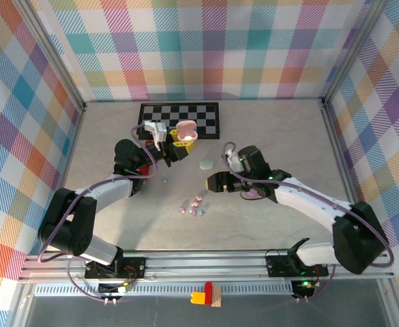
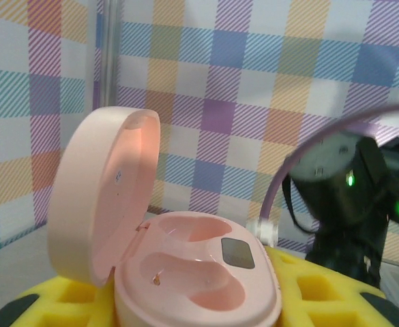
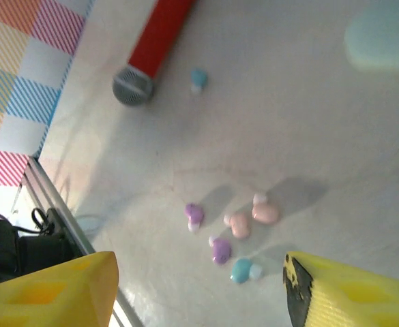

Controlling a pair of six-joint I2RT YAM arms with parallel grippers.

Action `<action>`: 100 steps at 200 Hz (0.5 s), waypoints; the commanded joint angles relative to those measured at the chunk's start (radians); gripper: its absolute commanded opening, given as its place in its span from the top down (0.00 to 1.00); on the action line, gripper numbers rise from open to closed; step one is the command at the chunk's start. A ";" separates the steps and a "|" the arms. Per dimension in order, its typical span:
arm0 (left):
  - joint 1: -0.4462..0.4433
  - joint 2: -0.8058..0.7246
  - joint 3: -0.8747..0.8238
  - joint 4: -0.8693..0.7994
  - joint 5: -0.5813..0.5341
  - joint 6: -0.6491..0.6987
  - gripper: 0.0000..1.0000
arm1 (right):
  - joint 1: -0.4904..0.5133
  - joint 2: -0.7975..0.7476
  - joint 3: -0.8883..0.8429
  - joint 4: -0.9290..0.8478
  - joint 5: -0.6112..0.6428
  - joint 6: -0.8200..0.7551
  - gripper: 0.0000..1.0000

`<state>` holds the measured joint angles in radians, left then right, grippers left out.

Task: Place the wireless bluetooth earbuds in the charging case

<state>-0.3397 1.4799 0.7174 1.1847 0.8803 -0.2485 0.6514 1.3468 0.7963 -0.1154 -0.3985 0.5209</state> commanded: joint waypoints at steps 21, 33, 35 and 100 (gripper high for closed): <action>0.022 -0.018 0.002 0.056 0.003 -0.003 0.62 | 0.041 0.154 0.048 0.024 -0.076 0.202 0.37; 0.025 -0.020 0.003 0.059 0.005 -0.008 0.63 | 0.046 0.196 0.054 0.022 -0.087 0.229 0.38; 0.025 -0.020 0.003 0.059 0.006 -0.008 0.63 | 0.046 0.202 0.054 0.022 -0.089 0.233 0.39; 0.030 -0.027 0.002 0.054 0.002 -0.003 0.63 | 0.056 0.365 0.047 0.160 -0.137 0.363 0.47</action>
<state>-0.3233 1.4796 0.7174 1.1881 0.8776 -0.2504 0.6956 1.6711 0.8162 -0.0307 -0.4923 0.8158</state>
